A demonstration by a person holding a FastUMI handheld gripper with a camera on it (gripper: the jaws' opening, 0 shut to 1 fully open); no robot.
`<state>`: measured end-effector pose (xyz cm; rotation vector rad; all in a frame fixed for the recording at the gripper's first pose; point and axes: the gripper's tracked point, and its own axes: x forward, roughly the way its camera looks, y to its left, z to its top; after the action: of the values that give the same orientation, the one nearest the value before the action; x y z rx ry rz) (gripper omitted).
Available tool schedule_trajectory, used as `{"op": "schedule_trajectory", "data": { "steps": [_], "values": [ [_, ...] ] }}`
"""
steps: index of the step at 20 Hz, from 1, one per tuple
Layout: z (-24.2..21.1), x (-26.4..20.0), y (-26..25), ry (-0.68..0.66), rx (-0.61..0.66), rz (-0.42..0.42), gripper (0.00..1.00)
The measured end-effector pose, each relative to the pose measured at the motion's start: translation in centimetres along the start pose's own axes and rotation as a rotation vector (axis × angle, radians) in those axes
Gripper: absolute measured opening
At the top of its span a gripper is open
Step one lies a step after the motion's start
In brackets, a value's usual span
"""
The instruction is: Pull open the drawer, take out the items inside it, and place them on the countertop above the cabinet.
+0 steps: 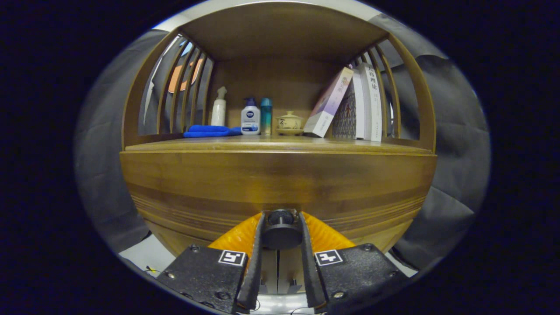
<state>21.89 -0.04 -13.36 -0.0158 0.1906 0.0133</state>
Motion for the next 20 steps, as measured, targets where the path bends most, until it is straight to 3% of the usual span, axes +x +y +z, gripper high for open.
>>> {"op": "schedule_trajectory", "data": {
  "steps": [5,20],
  "values": [
    [-0.3,-0.9,0.1,0.026,0.014,0.036,0.40],
    [-3.0,-10.8,-0.8,0.047,0.033,0.051,0.39]
  ]
}}
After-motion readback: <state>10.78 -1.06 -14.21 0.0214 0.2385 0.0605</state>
